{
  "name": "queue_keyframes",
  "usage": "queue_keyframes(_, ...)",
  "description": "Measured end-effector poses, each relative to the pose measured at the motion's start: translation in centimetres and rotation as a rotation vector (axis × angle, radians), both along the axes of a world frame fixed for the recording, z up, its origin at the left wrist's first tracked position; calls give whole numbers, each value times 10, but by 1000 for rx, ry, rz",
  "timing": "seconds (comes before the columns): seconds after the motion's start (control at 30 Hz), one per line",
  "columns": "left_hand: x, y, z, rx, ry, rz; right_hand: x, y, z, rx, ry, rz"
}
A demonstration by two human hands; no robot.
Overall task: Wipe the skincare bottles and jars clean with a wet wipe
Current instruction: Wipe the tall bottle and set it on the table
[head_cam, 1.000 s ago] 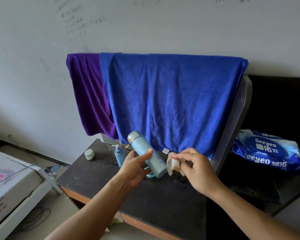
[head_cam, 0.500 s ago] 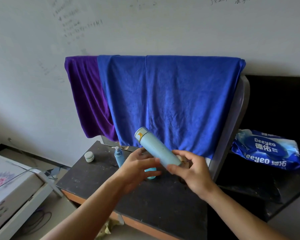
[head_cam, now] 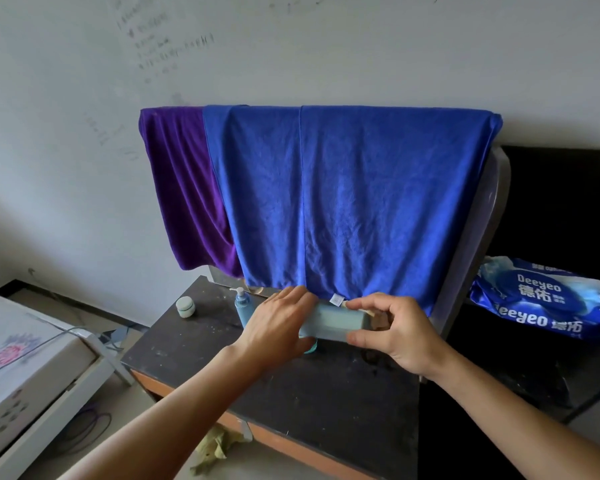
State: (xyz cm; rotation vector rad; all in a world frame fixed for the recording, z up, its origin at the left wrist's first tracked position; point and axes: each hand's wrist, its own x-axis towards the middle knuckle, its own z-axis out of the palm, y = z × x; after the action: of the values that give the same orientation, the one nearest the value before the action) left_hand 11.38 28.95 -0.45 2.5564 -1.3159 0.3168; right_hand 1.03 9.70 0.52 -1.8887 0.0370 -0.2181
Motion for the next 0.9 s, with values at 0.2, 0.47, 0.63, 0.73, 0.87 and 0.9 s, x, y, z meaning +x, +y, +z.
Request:
queue_keyframes(0.2,-1,-1,0,-21,-3,90,-3,-4,9,-321,-254,-99)
queue_keyframes(0.47,-4,-6,6,-27,135,241,8,27,-18,-1070,-611,156)
queue_keyframes(0.63,-1,4,-1,-104,204,278,21,-19,-16,-972,-527,-73)
queue_keyframes(0.73,-3,4,-4,-225,344,293,18,-11,-8,-827,-569,-207)
queue_keyframes(0.87,-10,0,-6,-515,767,233,8,19,-13,-599,-645,-142)
queue_keyframes(0.9,-12,1,-9,-558,833,223,8,18,-14,-532,-619,-125)
